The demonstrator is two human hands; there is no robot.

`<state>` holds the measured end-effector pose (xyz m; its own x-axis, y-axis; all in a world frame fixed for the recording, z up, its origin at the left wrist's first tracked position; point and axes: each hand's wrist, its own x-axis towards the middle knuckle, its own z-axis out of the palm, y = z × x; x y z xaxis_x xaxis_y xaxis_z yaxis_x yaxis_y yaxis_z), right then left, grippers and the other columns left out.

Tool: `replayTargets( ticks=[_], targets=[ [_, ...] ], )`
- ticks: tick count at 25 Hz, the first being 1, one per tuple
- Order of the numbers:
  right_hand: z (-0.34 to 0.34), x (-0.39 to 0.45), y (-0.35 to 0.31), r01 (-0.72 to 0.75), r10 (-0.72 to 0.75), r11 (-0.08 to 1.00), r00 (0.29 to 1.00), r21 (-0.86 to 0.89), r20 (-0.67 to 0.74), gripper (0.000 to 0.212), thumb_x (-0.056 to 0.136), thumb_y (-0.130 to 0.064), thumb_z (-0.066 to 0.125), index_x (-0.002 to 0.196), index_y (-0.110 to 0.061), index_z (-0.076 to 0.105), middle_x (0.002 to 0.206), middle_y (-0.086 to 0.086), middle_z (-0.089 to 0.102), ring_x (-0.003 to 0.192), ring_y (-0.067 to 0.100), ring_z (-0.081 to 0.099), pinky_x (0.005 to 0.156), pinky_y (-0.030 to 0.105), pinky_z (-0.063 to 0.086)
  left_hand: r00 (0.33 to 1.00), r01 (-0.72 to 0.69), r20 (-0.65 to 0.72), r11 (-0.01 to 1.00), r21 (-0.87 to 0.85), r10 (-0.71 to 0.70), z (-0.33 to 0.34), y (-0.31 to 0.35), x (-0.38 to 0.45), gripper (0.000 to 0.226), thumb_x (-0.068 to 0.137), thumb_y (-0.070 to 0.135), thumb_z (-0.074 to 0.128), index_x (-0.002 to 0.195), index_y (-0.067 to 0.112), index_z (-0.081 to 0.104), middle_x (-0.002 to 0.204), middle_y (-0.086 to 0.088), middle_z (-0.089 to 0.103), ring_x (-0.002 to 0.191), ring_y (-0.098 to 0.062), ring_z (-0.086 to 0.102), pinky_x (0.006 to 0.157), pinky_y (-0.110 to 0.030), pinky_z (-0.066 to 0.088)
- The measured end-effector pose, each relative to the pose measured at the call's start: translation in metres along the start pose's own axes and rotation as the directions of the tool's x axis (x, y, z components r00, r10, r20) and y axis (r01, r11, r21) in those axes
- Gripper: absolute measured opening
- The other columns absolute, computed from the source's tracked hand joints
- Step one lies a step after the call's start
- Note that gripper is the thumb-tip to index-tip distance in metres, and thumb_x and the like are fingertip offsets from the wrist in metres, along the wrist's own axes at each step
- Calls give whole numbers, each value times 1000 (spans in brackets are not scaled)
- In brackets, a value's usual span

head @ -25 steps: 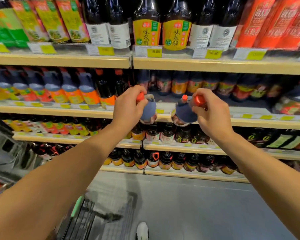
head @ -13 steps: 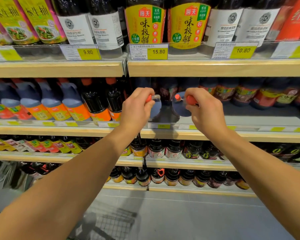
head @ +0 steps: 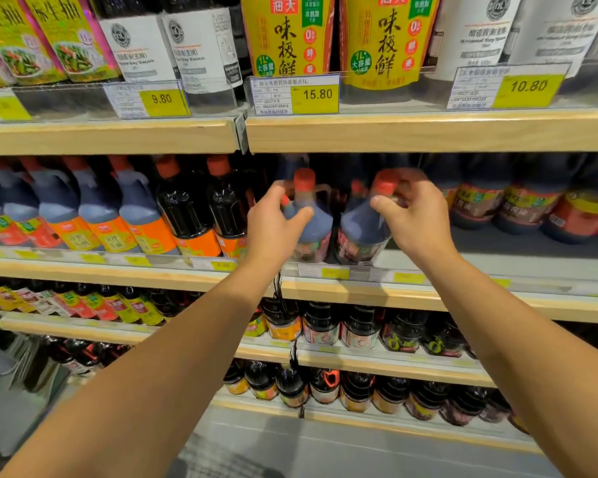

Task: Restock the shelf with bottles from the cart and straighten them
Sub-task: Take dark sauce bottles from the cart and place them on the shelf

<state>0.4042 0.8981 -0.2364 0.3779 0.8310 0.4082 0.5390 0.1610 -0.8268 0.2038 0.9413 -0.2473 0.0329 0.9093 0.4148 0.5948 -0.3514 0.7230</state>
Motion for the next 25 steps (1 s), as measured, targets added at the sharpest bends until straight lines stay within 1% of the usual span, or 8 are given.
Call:
replayTargets(
  ticks=[5, 8, 11, 14, 17, 20, 23, 25],
  targets=[
    [34, 19, 27, 26, -28, 998, 999, 60, 34, 28, 92, -16, 52, 118, -17, 64, 112, 1, 68, 105, 17, 60, 83, 21, 43, 996, 56, -65, 991, -123, -64, 10, -21, 18, 38, 81, 14, 68, 117, 18, 57, 90, 6, 61, 81, -15, 57, 66, -19, 37],
    [41, 25, 39, -35, 42, 989, 998, 144, -46, 25, 94, -17, 50, 115, -19, 65, 110, 1, 68, 103, 20, 61, 90, 32, 49, 997, 81, 14, 980, -180, -80, 18, -30, 23, 55, 77, 21, 73, 126, 26, 48, 105, 5, 64, 87, -11, 61, 75, -23, 47],
    [44, 22, 40, -93, 106, 967, 993, 239, -42, 26, 93, -20, 51, 117, -22, 63, 110, -3, 66, 105, 17, 60, 94, 35, 49, 995, 88, 58, 976, -201, -77, 32, -44, 9, 76, 70, 31, 78, 134, 31, 38, 119, 7, 60, 97, -7, 59, 82, -22, 46],
    [52, -3, 56, -107, 102, 978, 994, 179, 36, 50, 76, -38, 66, 123, -29, 50, 115, -6, 62, 107, 14, 59, 96, 37, 49, 992, 117, 63, 981, -154, -108, 46, -58, -2, 101, 56, 42, 80, 140, 35, 25, 128, 5, 55, 114, -16, 55, 95, -38, 50],
    [56, -15, 67, -71, 65, 996, 994, 58, 92, 85, 63, -43, 77, 135, -26, 34, 125, 0, 54, 117, 19, 52, 99, 37, 47, 991, 125, 61, 984, -125, -118, 43, -61, 2, 99, 62, 32, 83, 142, 31, 25, 130, 3, 57, 115, -20, 57, 95, -40, 49],
    [56, -11, 60, -75, 76, 997, 996, -13, 45, 89, 64, -35, 83, 136, -21, 33, 126, 2, 56, 114, 19, 54, 98, 38, 48, 992, 105, 87, 989, -103, -96, 38, -64, 5, 95, 68, 25, 82, 144, 28, 25, 130, 1, 57, 114, -20, 57, 95, -38, 50],
    [54, -14, 56, -85, 85, 996, 996, -25, 7, 88, 63, -30, 85, 137, -24, 36, 121, -4, 60, 104, 14, 57, 91, 29, 48, 991, 107, 92, 990, -88, -99, 38, -66, 8, 96, 69, 26, 81, 145, 32, 23, 129, 0, 58, 111, -22, 59, 94, -41, 51],
    [52, -16, 57, -93, 93, 995, 996, -21, 3, 88, 64, -30, 84, 138, -27, 36, 122, -6, 58, 109, 16, 56, 93, 28, 46, 991, 108, 88, 991, -79, -101, 40, -69, 12, 97, 69, 27, 80, 145, 33, 21, 129, -1, 57, 111, -24, 59, 94, -42, 50]
  ],
)
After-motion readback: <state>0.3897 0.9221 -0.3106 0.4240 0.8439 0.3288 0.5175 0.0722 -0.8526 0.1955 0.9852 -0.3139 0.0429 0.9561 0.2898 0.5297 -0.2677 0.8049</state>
